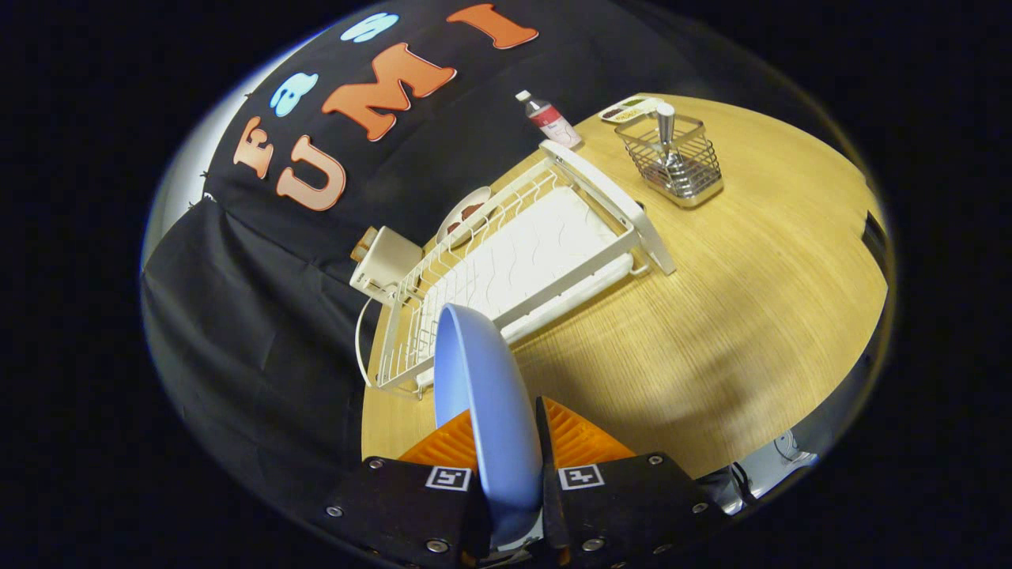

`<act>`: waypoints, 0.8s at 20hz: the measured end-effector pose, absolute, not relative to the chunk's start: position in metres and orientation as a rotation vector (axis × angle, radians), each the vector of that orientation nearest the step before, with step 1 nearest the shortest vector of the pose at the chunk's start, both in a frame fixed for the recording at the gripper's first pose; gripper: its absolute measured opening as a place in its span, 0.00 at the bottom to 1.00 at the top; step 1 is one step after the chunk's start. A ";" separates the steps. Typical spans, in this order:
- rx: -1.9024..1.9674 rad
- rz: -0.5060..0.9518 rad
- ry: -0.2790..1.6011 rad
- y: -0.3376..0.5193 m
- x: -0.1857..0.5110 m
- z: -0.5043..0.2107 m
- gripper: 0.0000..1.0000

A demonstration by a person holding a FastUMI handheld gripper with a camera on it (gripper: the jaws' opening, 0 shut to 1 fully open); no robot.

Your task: Take the plate from the dish rack, then take the spoon from the basket and place it into the plate.

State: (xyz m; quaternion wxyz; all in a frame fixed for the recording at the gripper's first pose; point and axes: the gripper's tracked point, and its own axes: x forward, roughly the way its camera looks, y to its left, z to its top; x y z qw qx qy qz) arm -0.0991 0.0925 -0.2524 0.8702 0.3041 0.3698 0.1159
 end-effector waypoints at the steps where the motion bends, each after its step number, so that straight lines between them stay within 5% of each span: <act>1: 0.644 0.246 0.789 0.096 -0.101 -0.260 0.26; 16: 0.701 0.239 0.905 0.110 -0.086 -0.299 0.28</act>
